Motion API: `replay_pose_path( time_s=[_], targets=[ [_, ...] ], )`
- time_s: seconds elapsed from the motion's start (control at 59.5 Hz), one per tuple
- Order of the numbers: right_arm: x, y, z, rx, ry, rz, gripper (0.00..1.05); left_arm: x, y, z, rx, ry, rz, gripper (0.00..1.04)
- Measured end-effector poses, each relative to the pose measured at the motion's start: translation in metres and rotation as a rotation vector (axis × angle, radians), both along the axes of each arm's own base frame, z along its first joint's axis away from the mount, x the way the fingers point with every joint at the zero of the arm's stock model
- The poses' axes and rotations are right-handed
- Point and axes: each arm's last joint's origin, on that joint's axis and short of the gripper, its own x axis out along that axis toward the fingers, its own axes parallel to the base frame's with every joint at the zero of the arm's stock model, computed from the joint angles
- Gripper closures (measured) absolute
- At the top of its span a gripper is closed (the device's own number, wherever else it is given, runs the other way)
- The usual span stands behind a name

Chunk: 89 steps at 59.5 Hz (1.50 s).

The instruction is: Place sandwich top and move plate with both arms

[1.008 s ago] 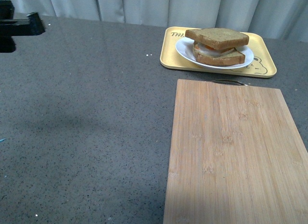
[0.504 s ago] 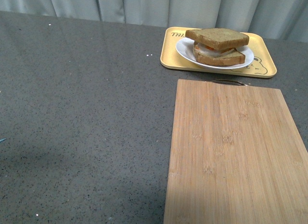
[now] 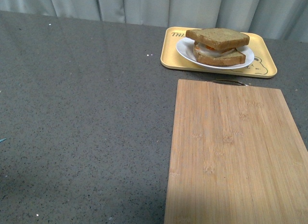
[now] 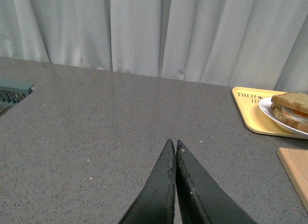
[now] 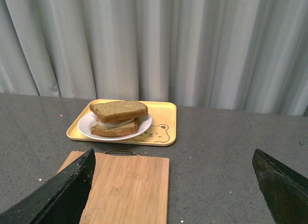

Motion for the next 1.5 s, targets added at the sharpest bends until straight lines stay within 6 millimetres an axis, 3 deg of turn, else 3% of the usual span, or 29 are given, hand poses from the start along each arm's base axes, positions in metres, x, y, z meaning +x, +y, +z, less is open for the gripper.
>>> replay_pose_path(
  time_s=[0.521,1.496],
  targets=[
    [0.0,0.0,0.0,0.0,0.0,0.0,0.09,-0.022,0.0,0.009,0.0,-0.032,0.0,1.01],
    [0.0,0.0,0.0,0.0,0.0,0.0,0.09,-0.05,0.0,0.007,0.0,-0.028,0.0,1.01]
  ],
)
